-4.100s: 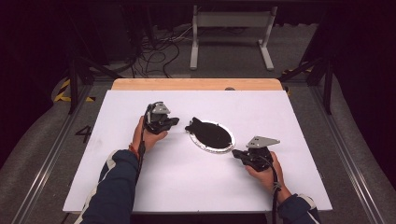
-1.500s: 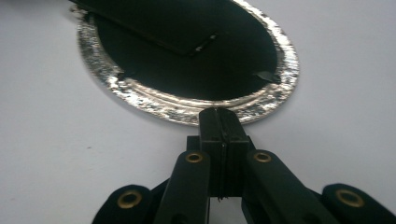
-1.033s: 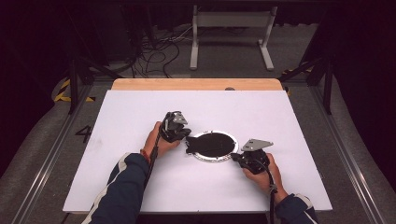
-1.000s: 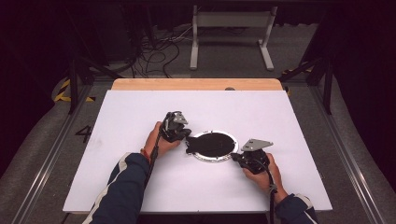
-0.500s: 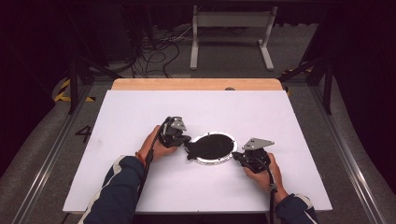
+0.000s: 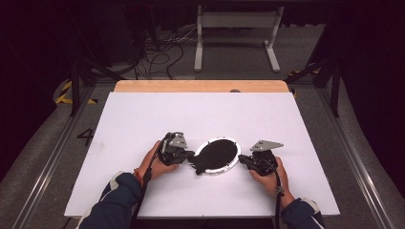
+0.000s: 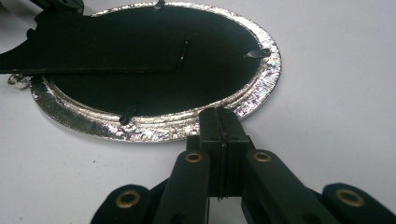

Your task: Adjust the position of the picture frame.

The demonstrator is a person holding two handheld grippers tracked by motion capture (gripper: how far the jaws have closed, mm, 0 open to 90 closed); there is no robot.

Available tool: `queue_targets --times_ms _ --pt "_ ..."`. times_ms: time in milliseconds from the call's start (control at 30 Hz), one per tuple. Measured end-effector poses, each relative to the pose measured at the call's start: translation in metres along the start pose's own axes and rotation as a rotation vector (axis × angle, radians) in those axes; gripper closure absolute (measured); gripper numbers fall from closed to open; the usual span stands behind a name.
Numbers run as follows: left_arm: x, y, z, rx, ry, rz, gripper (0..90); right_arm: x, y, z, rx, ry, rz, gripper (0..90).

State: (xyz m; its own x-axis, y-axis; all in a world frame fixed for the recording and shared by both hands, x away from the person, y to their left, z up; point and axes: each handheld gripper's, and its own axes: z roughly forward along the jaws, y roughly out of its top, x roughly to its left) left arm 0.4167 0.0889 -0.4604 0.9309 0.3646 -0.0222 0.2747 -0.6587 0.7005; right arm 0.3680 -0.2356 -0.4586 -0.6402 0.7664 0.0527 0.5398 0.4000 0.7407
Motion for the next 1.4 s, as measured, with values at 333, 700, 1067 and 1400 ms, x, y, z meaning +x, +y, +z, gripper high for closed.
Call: queue_targets --times_ms 333,700,1067,1400 --pt "-0.014 -0.006 -0.005 0.006 -0.024 0.028 90.0 0.014 -0.003 -0.004 0.012 0.011 -0.050 90.0" --pt "-0.023 -0.018 -0.011 -0.025 -0.068 -0.003 89.9 0.025 -0.009 -0.006 -0.005 0.018 -0.015 90.0" --pt "-0.025 -0.021 -0.015 -0.017 -0.074 0.003 89.9 0.024 0.010 0.014 0.001 -0.013 -0.039 90.0" --pt "-0.033 -0.028 -0.021 -0.023 -0.057 -0.002 89.5 0.027 0.011 0.015 -0.004 -0.004 -0.036 89.0"
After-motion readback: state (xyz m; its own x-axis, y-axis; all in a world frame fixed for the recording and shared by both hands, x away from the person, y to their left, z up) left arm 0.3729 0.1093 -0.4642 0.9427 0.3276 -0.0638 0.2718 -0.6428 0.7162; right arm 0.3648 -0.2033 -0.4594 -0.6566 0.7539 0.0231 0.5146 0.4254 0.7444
